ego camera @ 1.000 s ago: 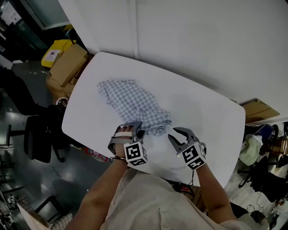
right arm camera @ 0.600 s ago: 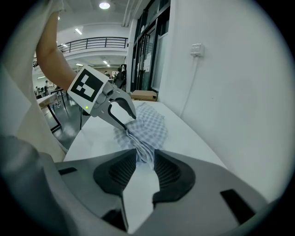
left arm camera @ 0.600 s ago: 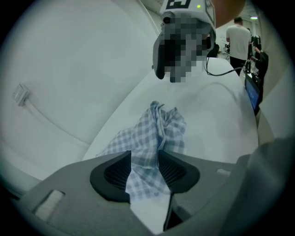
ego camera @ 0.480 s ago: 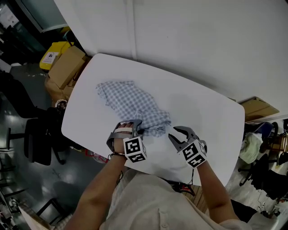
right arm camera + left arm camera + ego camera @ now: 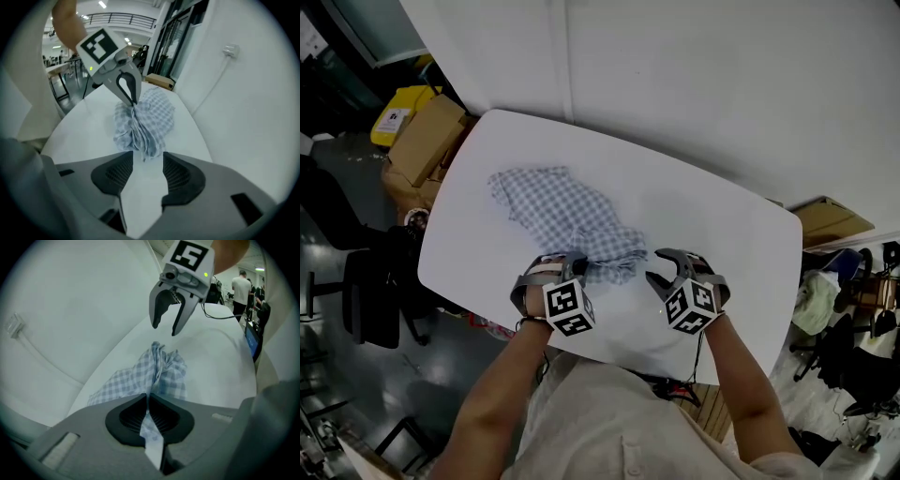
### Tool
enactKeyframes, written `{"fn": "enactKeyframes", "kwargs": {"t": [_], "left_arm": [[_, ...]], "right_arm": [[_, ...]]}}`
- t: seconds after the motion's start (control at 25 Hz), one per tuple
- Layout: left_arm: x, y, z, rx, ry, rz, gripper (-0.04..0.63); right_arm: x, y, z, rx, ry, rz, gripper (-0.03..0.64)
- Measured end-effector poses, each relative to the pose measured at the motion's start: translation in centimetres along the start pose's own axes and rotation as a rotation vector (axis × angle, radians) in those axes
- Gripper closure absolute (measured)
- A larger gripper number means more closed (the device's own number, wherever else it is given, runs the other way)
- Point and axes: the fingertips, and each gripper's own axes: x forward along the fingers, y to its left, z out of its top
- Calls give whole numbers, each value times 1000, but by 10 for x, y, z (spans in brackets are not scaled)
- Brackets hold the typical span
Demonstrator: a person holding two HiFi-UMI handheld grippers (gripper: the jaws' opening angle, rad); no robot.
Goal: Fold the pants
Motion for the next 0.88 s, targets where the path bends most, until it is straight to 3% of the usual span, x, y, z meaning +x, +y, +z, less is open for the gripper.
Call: {"fn": "enactKeyframes", "kwargs": {"t": [0.2, 0.36, 0.52, 0.68, 0.88], "left_arm": [[-9, 10, 7, -53, -29, 4, 566], [-13, 15, 8, -83, -41, -4, 566], [-16, 17, 9, -97, -50, -12, 566], [-20, 14, 11, -79, -50, -26, 566], [-28, 5, 20, -88, -65, -73, 566]], "right_arm": [[24, -1, -2, -227, 75, -10, 407], [40, 4, -1, -345, 113, -6, 400], [52, 4, -1, -399, 140, -28, 404], [47, -4, 1, -455, 142, -78, 554], [34, -15, 3, -421, 133, -72, 565]]}}
